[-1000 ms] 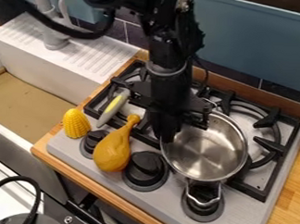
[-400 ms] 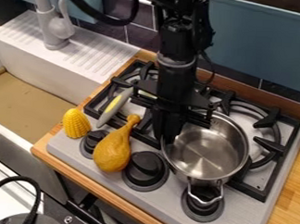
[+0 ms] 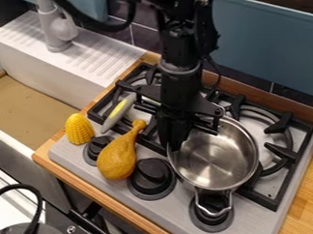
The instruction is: Move the silver pot to the bottom part of the right burner
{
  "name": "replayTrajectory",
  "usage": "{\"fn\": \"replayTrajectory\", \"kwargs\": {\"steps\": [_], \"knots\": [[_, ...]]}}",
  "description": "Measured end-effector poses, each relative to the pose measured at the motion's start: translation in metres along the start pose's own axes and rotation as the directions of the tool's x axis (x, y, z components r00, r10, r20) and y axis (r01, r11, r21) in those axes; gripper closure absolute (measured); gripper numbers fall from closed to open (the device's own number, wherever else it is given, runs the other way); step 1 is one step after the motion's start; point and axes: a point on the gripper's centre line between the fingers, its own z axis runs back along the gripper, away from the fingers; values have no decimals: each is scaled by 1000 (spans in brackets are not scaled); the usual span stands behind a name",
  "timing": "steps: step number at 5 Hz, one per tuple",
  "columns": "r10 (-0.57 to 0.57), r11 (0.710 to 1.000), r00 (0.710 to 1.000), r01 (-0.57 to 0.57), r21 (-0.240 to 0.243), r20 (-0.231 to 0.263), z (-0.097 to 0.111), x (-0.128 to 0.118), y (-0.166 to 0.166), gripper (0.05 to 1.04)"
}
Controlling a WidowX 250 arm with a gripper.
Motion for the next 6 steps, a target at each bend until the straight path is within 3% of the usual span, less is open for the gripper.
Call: {"fn": "replayTrajectory", "kwargs": {"steps": [1, 2, 3, 4, 5, 6], "knots": [[-2, 1000, 1000, 2, 1, -1, 0, -1, 0, 1002], [1, 1000, 1000, -1, 8, 5, -6, -9, 2, 834], [9, 1000, 1000, -9, -3, -10, -7, -11, 3, 564], [52, 999, 999, -52, -15, 5, 3, -4, 7, 263], [86, 996, 996, -86, -36, 10, 14, 2, 8, 84], [104, 994, 994, -103, -48, 18, 25, 10, 6, 83]]}}
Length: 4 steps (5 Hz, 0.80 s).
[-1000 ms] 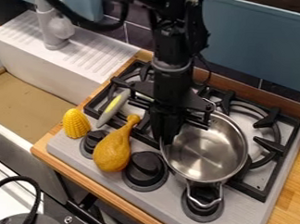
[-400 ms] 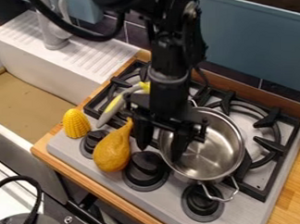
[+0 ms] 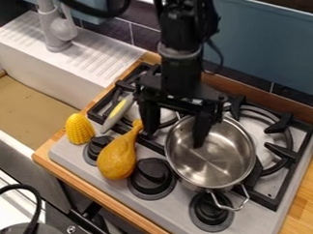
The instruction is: Move the silver pot to the bottom part of the right burner
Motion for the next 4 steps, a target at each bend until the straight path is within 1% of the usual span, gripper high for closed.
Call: {"fn": "replayTrajectory", "kwargs": {"steps": [1, 2, 3, 4], "knots": [[25, 1000, 1000, -25, -12, 9, 8, 2, -2, 83], [61, 998, 995, -59, -33, 84, 16, 16, -9, 83], [80, 994, 984, -68, -84, 158, 25, 38, -15, 83], [95, 994, 978, -81, -78, 187, 27, 53, -17, 83]]}}
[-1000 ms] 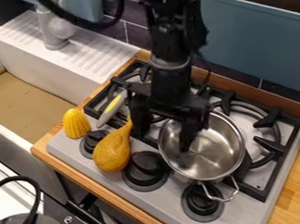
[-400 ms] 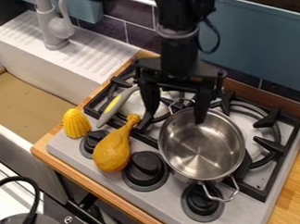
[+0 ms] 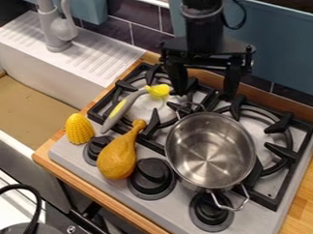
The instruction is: Move the silver pot to the bottom part of the right burner
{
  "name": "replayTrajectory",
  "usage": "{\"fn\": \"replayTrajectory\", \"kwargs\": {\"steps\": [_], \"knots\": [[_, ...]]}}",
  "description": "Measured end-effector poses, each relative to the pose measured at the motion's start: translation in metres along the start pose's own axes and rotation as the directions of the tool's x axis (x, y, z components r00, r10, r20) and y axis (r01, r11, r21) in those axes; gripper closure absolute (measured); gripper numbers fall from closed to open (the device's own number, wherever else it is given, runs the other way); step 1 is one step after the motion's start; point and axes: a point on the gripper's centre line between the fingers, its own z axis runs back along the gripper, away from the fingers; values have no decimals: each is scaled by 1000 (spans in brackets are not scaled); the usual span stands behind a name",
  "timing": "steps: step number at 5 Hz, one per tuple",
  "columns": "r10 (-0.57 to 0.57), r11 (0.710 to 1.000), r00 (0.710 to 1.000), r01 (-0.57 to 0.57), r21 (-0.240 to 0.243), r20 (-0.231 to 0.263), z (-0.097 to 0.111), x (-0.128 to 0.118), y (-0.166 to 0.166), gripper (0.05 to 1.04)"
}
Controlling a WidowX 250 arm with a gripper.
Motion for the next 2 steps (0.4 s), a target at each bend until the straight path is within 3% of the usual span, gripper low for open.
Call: {"fn": "replayTrajectory", "kwargs": {"steps": [1, 2], "knots": [[-5, 999, 1000, 4, 54, 10, -8, 7, -2, 83], [-21, 998, 1000, 22, 51, -5, -2, 10, 1, 83]]}}
